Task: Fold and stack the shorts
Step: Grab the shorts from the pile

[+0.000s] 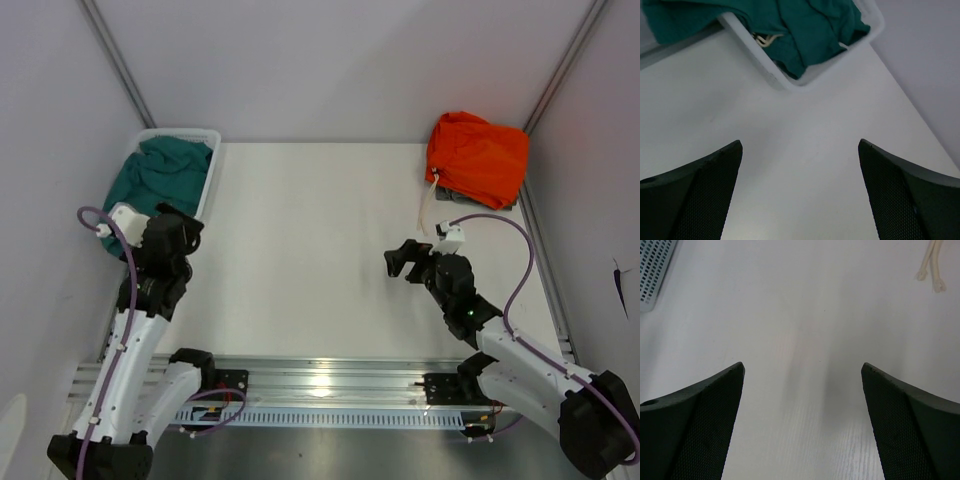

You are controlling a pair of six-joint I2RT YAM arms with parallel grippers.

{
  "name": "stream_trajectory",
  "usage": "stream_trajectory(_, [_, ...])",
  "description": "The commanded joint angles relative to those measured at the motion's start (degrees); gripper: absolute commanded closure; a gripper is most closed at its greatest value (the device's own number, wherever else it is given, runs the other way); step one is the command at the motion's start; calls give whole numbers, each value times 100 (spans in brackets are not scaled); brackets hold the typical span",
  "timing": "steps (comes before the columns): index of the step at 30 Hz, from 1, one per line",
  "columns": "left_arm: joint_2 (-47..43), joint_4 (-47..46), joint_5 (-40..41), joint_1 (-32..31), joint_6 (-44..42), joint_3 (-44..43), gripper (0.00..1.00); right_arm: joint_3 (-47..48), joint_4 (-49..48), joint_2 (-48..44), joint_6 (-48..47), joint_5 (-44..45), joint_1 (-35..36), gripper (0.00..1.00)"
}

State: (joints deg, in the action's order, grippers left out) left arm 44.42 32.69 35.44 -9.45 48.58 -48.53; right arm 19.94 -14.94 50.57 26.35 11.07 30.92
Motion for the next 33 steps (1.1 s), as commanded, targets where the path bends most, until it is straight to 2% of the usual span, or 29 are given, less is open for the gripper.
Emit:
stream_trajectory(1, [127,203,805,434,-32,-138,1,-69,-246,-100,142,-96,20,0])
stream_trajectory(4, [505,545,1167,927,-68,-516,1,-201,-413,-143,204,-342,20,1])
stream_trajectory(6, [585,407,1306,1426,-129,-552,1,-350,-624,-170,274,-482,20,1])
stream_trajectory(12, [1260,-70,176,2613,-77,-578,1,-562,-747,-398,450,-545,37,1])
stream_trajectory(19, [2534,-262,394,2861,213,-1061,1,-676,-730,-627,459,-510,37,1])
stream_trajectory(24, [3913,255,560,2940,442,-1903,1,-729,-826,-574,564,-632,28,1])
stream_trajectory(28, [4302,467,1051,2949,407,-2230,1,-746,-871,-557,591,-834,37,1])
stream_trajectory(33, [4478,-104,904,3028,231,-2222,1,-781,-870,-583,538,-799,46,1])
